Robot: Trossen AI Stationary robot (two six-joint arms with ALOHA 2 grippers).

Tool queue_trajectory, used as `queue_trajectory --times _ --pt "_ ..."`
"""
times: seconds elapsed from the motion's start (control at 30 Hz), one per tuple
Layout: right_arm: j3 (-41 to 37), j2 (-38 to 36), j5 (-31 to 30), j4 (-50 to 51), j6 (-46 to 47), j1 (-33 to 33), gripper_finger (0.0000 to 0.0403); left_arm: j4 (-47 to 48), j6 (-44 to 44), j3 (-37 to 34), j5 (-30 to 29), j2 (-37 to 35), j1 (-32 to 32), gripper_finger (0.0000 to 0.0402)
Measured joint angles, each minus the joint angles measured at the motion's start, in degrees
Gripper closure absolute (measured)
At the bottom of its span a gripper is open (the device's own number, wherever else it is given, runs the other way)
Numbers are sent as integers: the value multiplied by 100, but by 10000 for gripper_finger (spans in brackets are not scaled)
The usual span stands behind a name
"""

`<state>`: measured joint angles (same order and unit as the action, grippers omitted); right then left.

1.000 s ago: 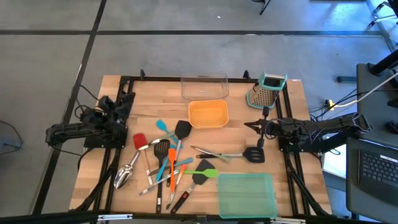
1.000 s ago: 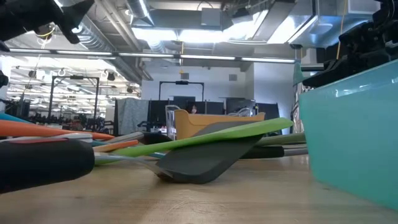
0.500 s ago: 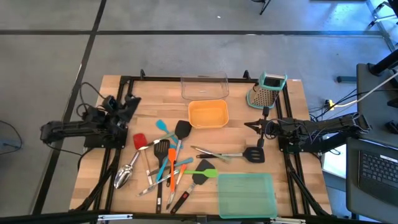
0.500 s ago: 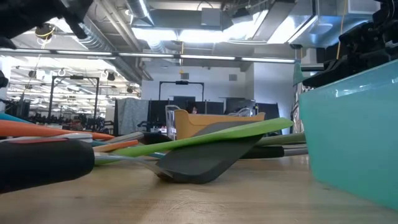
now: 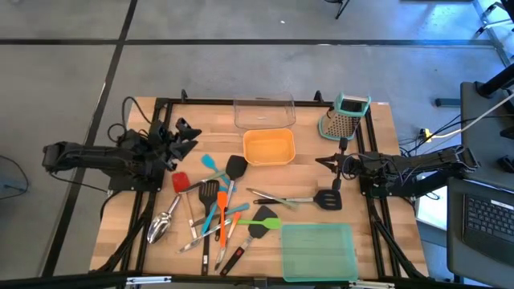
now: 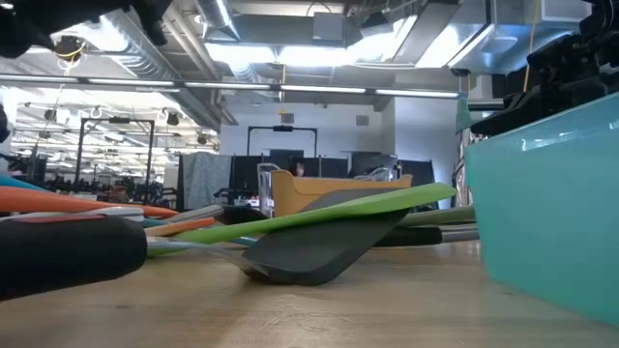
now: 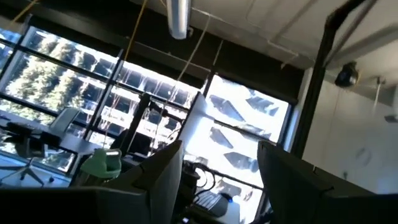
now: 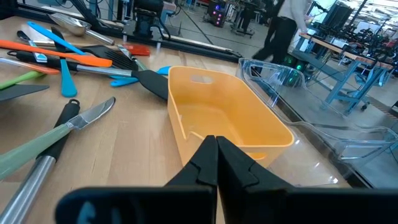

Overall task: Pick & Place Kitchen Items
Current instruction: Put the black spatula into the green bin

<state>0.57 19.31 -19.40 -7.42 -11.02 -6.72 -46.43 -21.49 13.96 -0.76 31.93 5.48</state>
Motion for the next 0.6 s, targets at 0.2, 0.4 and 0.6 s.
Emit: queue_trajectory --times 0.2,0.4,0.6 --pt "1 0 -2 0 -1 0 403 157 777 344 -13 556 -88 199" --pt "1 0 0 -2 -1 0 403 -875 1166 950 -155 1186 -201 199" --pt "1 0 0 -2 -1 0 403 -1755 1365 1341 1427 1957 -748 199"
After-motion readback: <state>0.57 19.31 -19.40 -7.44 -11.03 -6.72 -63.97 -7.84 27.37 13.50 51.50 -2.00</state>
